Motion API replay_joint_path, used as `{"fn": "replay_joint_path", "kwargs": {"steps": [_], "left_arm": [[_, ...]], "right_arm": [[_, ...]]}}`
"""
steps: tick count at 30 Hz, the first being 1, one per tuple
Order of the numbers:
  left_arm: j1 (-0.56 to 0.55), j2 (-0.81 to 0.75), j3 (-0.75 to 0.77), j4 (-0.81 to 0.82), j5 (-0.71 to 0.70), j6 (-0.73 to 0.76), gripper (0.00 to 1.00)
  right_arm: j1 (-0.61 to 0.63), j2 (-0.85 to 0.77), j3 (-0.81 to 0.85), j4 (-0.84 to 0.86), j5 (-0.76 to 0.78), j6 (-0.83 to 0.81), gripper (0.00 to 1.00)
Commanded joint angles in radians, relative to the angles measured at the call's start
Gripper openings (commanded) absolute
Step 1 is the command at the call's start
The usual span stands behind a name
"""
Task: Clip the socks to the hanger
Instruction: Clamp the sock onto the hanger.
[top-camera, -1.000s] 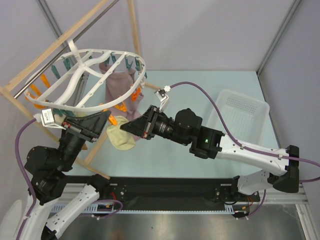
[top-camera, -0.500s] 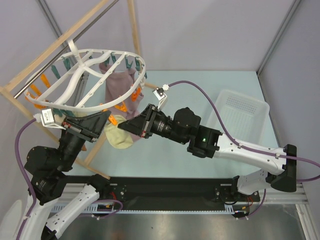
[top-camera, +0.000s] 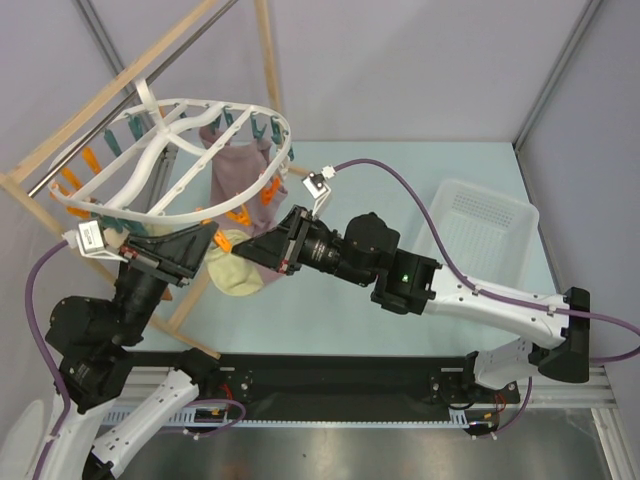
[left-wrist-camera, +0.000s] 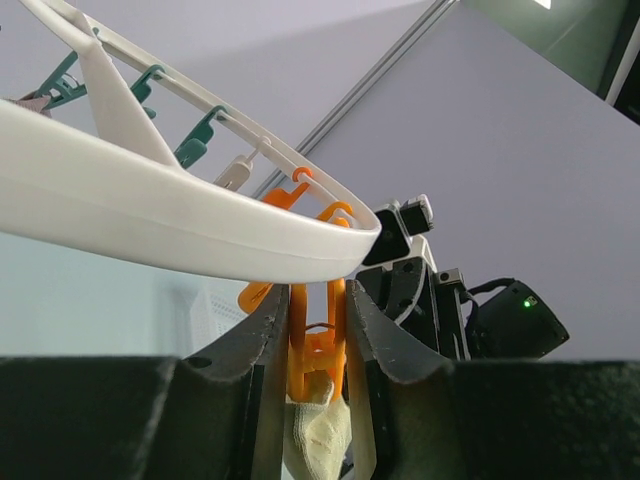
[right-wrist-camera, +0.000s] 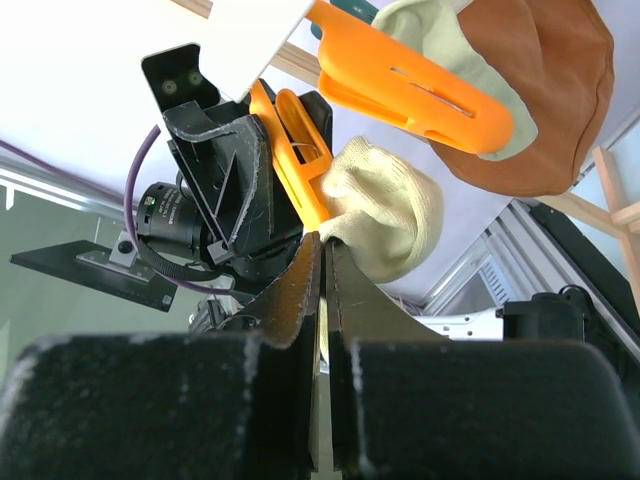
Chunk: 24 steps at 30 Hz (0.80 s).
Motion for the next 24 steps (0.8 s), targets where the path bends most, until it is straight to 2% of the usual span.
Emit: {"fn": "replay_joint_path", "kwargs": {"steps": [1, 2, 7, 10, 19, 24], "left_arm": [[-0.001, -0.008, 0.001, 0.005, -0.020, 0.001, 0.17], [0.000, -0.012, 0.001, 0.001, -0.023, 0.000, 0.23], [-0.001, -0.026, 0.001, -0.015, -0.042, 0.003, 0.35], [-0.001, -0.038, -0.005, -0.014, -0.050, 0.009, 0.49], [0.000, -0.078, -0.011, -0.052, -0.091, 0.032, 0.76], [-0.001, -0.115, 0.012, -0.104, -0.085, 0.055, 0.82]], "right_arm": [[-0.004, 0.012, 0.054, 0.066, -0.007, -0.017, 0.00], [-0.005, 0.013, 0.056, 0.068, -0.007, -0.019, 0.00], [-0.016, 0.024, 0.060, 0.072, -0.007, -0.023, 0.00], [-0.028, 0.033, 0.059, 0.077, -0.007, -0.020, 0.00], [-0.059, 0.081, 0.071, 0.103, -0.075, -0.007, 0.01], [-0.074, 0.101, 0.074, 0.094, -0.090, -0.016, 0.06]]}}
